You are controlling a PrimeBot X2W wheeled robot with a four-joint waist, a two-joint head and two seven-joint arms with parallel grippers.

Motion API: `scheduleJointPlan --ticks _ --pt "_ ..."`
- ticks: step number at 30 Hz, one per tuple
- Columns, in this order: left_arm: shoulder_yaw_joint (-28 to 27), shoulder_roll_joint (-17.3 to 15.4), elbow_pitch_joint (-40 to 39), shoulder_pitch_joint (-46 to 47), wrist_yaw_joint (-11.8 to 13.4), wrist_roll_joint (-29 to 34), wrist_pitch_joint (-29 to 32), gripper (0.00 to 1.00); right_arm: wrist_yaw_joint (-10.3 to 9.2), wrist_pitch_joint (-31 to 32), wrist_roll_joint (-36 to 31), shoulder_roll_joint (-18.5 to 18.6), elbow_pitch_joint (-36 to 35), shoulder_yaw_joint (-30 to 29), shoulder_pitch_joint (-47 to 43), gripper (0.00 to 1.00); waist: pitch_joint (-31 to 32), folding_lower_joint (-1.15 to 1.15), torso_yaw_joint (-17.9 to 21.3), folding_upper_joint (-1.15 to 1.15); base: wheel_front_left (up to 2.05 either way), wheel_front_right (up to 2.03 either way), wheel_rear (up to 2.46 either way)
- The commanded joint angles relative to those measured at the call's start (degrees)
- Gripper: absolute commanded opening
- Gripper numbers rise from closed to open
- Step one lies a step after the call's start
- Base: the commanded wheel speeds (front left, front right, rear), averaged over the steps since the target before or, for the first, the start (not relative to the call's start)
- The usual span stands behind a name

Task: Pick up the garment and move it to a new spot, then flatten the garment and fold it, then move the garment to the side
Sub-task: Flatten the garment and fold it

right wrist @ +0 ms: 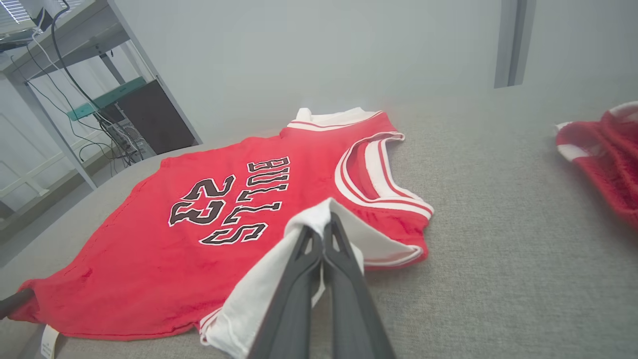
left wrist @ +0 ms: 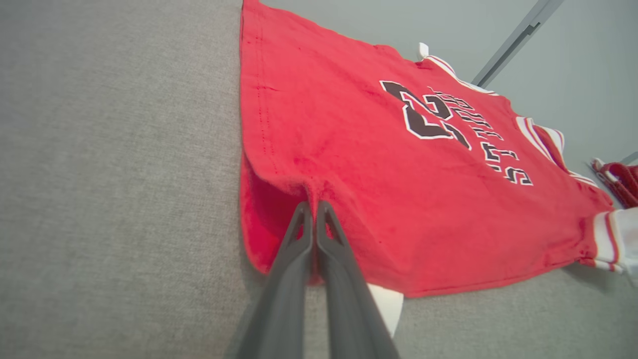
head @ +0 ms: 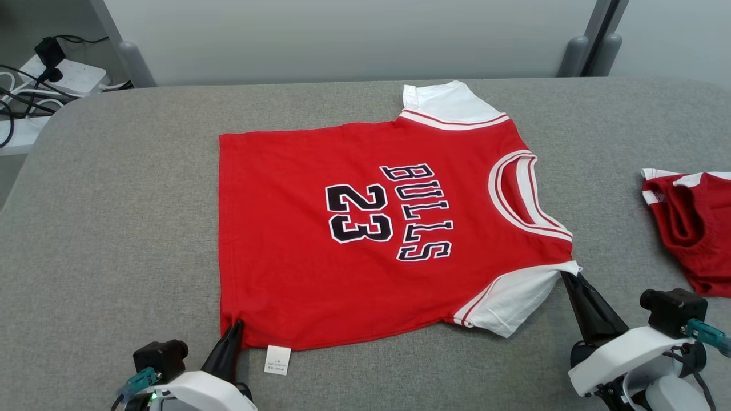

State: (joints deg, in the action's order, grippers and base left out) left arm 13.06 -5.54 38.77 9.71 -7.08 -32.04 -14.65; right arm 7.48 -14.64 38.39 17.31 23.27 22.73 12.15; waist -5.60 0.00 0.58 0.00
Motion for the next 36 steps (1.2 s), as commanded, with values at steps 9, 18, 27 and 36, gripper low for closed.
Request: scheduleJointPlan --ticks 9,18,27,36 --pt "3.1 -3.4 3.3 3.6 -0.4 -5.3 -0.3 0.0 0.01 -0.4 -1.8 -0.7 -0.8 -0.5 -0.7 0.0 0.0 0.0 -0.7 0.0 0.0 0.0 0.0" --pt "4.2 -4.4 2.0 4.8 -0.4 -8.1 -0.3 0.0 0.01 -0.4 -1.8 -0.2 -1.5 -1.8 -0.2 0.0 -0.3 0.0 -0.4 0.0 0.0 0.0 0.0" --pt "6.9 -7.1 1.7 10.3 -0.4 -11.8 -0.3 0.0 0.01 -0.4 -3.0 -0.8 0.7 -3.4 4.6 0.0 -2.5 0.0 -0.5 0.0 0.0 0.0 0.0" --pt "10.4 -7.9 5.1 17.4 -0.4 -13.8 -0.3 0.0 0.01 -0.4 -4.8 -2.8 7.8 -5.7 13.4 0.0 -6.1 0.0 -0.9 0.0 0.0 0.0 0.0"
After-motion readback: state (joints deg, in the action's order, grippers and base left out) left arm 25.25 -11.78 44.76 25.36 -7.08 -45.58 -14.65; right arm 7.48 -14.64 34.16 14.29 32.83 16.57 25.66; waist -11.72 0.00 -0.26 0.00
